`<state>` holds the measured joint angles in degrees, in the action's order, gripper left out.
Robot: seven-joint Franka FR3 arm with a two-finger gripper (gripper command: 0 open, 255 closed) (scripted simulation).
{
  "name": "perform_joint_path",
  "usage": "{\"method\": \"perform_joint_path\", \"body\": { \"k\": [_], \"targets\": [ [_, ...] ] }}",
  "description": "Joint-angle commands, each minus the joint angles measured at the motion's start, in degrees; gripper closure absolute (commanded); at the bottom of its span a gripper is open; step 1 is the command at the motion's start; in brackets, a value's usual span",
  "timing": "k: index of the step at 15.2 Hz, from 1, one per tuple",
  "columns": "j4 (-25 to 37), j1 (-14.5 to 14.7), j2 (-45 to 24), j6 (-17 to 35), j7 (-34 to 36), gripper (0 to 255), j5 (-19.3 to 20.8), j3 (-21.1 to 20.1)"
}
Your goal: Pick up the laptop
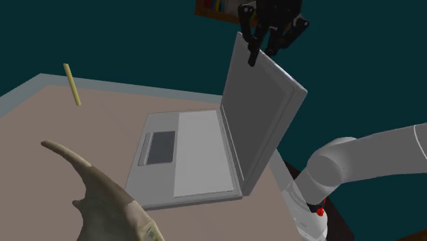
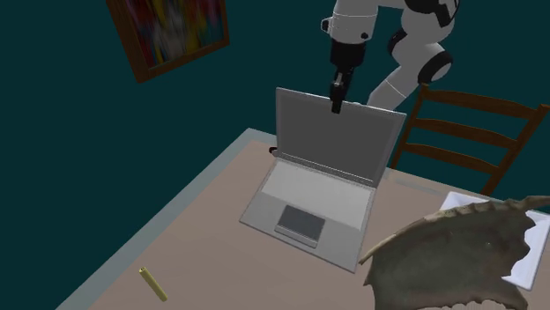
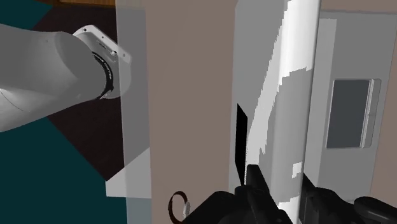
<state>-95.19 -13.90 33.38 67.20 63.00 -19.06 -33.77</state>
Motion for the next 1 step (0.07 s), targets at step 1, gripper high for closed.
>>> {"method": "perform_joint_path", "body": {
  "k": [1],
  "targets": [
    [0.6,0.0,-0.1,-0.3,0.2,255,0.0,-0.1]
  ]
}}
